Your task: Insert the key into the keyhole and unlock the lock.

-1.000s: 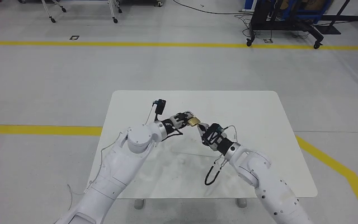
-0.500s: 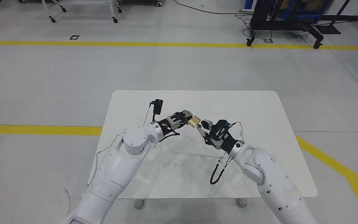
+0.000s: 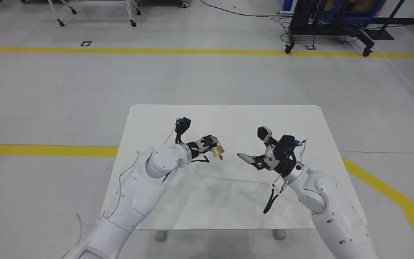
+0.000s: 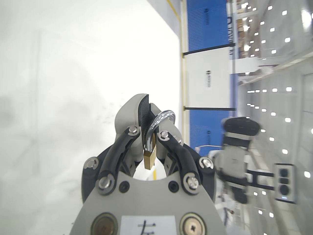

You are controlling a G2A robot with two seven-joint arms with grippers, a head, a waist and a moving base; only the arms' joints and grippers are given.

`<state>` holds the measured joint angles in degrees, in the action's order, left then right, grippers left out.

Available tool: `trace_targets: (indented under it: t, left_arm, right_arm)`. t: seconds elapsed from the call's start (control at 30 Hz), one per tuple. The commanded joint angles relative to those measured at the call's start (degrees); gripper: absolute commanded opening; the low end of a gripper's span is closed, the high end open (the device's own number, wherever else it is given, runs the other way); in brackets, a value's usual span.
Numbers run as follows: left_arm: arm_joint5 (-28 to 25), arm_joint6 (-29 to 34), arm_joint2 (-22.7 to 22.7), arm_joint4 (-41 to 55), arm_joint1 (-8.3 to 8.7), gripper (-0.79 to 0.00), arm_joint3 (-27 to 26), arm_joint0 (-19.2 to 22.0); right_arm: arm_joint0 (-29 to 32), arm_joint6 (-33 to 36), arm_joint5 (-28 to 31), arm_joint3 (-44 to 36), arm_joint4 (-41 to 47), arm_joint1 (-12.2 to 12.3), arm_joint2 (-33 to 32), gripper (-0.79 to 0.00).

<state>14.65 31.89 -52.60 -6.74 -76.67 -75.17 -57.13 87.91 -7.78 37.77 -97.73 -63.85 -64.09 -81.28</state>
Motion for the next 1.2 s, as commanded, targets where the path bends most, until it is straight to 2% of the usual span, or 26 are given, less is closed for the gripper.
trace_targets:
  t: [0.0, 0.3, 0.4, 0.43, 0.47, 0.5, 0.53, 0.57, 0.63, 0.93, 1.17]
  left_arm:
    - [1.9, 1.0, 2.0, -2.0, -0.37, -0.785, 1.0, 0.8]
    - [2.4, 1.5, 7.6, -2.3, -2.79, -0.785, 8.1, 5.0]
    - [4.3, 0.9, 10.1, -4.0, -3.86, -0.785, 10.3, 6.8]
    - [5.2, 0.8, 10.9, -4.5, -4.23, -0.763, 10.9, 7.3]
    - [6.2, 0.8, 11.6, -4.8, -4.59, -0.717, 11.5, 7.8]
    - [6.7, 0.6, 12.1, -5.0, -4.92, -0.585, 12.1, 8.3]
    - [7.3, 0.7, 12.4, -4.6, -5.23, -0.523, 12.6, 8.6]
    - [7.5, 0.7, 12.6, -4.4, -5.50, -0.406, 13.1, 9.0]
    - [7.6, 0.6, 12.6, -3.8, -5.89, 0.000, 14.1, 9.4]
    - [6.9, 0.3, 8.3, -0.2, -5.68, 0.000, 14.3, 9.0]
    - [4.8, -1.7, 1.1, 2.2, -3.94, 0.000, 7.4, 5.5]
  right_arm:
    - [0.8, -1.1, 1.1, -0.1, 1.1, 0.2, -1.7, 0.000]
    - [0.8, -1.1, 1.1, -0.1, 1.1, 0.2, -1.7, 0.000]
    - [0.8, -1.1, 1.1, -0.1, 1.1, 0.2, -1.7, 0.000]
    - [0.8, -1.1, 1.1, -0.1, 1.1, 0.2, -1.7, 0.000]
    - [0.8, -1.1, 1.1, -0.1, 1.1, 0.2, -1.7, 0.000]
    - [0.8, -1.1, 1.1, -0.1, 1.1, 0.2, -1.7, 0.000]
    - [0.8, -1.1, 1.1, -0.1, 1.1, 0.2, -1.7, 0.000]
    - [0.8, -1.1, 1.1, -0.1, 1.1, 0.2, -1.7, 0.000]
    - [0.8, -1.1, 1.1, -0.1, 1.1, 0.2, -1.7, 0.000]
    - [0.8, -1.1, 1.1, -0.1, 1.1, 0.2, -1.7, 0.000]
    - [1.4, -3.5, 0.9, -0.4, 3.5, 0.3, -3.5, 0.000]
